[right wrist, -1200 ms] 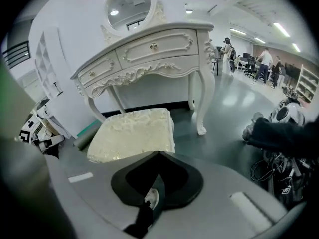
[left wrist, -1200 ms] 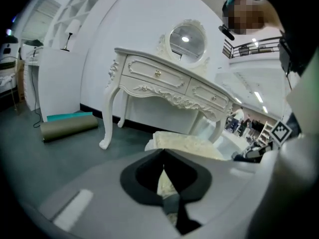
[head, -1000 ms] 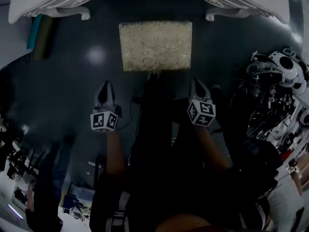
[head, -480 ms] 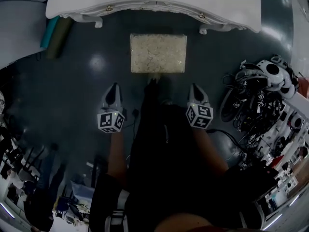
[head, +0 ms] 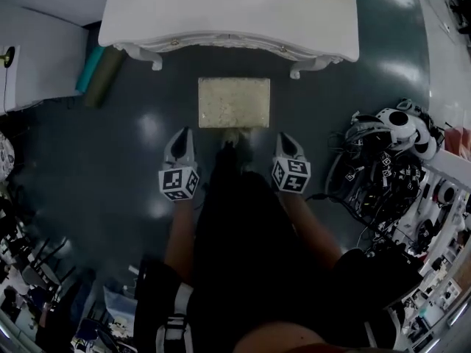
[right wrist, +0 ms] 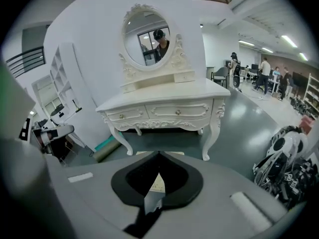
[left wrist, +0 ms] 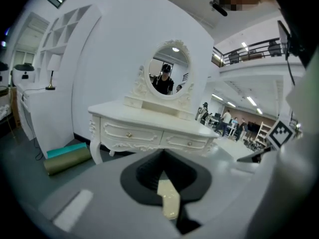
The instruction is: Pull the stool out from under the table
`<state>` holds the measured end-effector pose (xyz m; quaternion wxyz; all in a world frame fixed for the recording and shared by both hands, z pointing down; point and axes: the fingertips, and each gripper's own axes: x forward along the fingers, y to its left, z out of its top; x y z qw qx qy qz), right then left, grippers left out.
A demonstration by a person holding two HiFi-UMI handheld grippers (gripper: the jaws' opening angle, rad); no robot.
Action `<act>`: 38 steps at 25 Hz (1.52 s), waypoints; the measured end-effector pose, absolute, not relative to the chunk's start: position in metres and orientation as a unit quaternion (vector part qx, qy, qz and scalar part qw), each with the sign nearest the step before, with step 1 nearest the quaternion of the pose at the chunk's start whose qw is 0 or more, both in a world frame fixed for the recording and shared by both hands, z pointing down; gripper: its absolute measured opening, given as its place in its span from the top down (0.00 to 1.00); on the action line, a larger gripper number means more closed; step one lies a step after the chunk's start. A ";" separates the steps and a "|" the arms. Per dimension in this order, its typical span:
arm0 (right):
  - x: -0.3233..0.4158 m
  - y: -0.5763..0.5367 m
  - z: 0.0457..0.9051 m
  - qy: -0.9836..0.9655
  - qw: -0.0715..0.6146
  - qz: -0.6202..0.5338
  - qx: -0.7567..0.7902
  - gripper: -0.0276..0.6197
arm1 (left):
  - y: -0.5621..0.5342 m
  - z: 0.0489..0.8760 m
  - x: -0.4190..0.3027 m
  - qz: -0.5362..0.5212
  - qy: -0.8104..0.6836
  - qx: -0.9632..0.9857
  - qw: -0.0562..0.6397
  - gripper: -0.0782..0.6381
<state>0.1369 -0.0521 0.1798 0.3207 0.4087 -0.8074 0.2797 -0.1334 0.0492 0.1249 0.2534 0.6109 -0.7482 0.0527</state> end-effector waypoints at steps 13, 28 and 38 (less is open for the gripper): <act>0.164 -0.012 0.089 -0.866 0.255 0.228 0.365 0.96 | 0.083 0.035 -0.012 0.059 -0.759 0.615 0.205 0.88; 0.134 0.065 -0.018 -0.907 0.200 0.187 0.319 0.96 | 0.134 -0.052 0.020 0.061 -0.738 0.654 0.155 0.88; 0.100 0.120 -0.043 -0.926 0.191 0.165 0.280 0.96 | 0.189 -0.063 -0.009 0.048 -0.738 0.654 0.157 0.88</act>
